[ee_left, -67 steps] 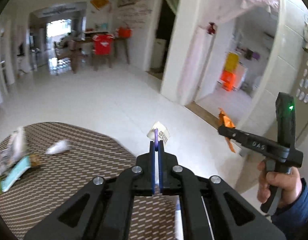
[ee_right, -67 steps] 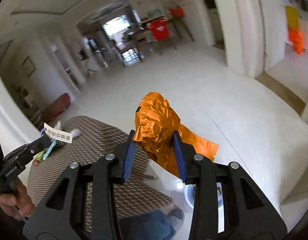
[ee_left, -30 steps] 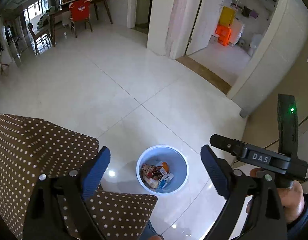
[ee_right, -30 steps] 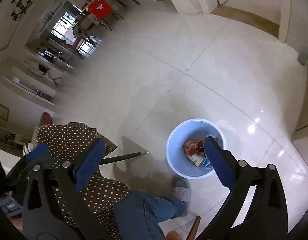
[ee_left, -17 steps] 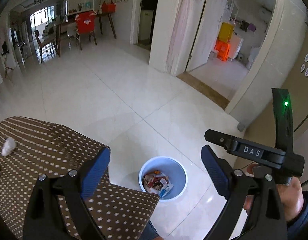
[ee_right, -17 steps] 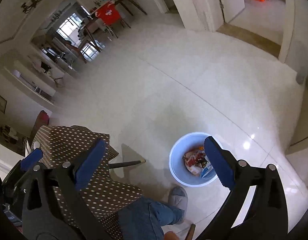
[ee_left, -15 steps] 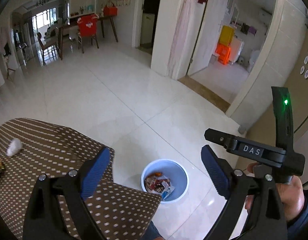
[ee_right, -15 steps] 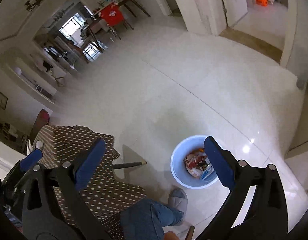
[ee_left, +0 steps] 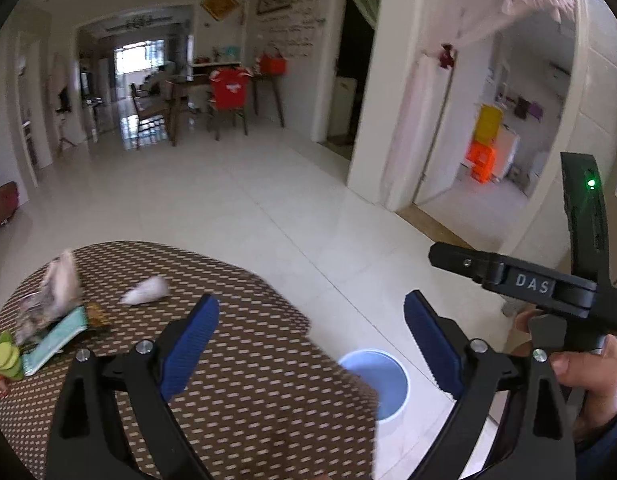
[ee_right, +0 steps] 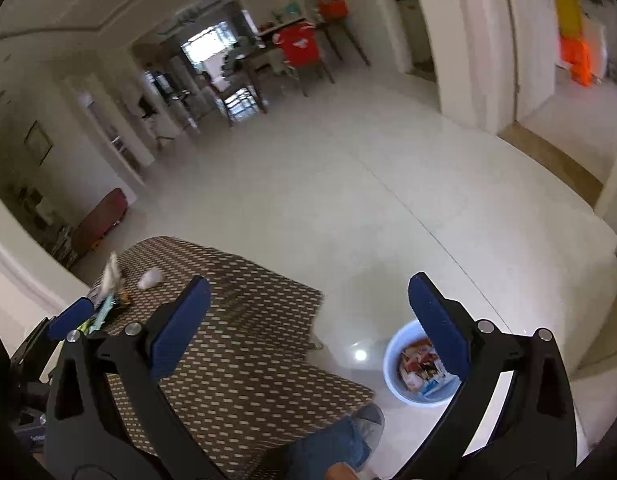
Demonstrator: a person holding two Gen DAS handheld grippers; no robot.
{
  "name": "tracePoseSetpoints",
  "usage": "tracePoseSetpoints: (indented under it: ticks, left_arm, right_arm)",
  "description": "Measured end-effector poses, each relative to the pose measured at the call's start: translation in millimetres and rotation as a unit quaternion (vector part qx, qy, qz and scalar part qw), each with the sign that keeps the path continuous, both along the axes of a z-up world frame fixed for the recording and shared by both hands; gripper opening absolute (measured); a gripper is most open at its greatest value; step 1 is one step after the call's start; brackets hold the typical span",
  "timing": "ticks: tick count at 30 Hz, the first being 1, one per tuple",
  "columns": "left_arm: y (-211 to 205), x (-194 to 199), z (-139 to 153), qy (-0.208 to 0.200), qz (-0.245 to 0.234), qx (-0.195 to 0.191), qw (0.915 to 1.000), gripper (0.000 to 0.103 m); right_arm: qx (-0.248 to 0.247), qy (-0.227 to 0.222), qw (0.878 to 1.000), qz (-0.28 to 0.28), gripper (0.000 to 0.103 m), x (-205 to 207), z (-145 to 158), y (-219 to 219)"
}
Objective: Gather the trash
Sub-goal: 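Move both open tools back to the table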
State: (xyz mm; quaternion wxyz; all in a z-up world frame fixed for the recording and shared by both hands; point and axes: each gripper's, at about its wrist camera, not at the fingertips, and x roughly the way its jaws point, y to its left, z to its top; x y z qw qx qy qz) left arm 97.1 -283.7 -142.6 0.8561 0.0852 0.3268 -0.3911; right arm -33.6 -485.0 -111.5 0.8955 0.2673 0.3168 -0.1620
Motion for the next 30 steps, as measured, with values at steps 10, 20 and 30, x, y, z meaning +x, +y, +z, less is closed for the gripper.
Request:
tracePoseSetpoints:
  ticks: [10,20,30]
  left_arm:
    - [86.9,26.4,11.7,-0.018,0.078,-0.017,0.9967,0.092]
    - [177.7,56.1,2.6,-0.025,0.16,-0.02,0.9867,0.092]
    - [263.4,105.0,-33.6,-0.021,0.257,0.021,0.9659,0.092]
  right_arm:
    - [-0.019,-0.021,0.997,0.073,0.097,51.1,22.1,72.8]
    - [-0.035,-0.024,0.988,0.147,0.097,99.6,25.5,142.6]
    - [-0.038,0.002,0.98,0.198,0.097,140.7,0.3,188.8]
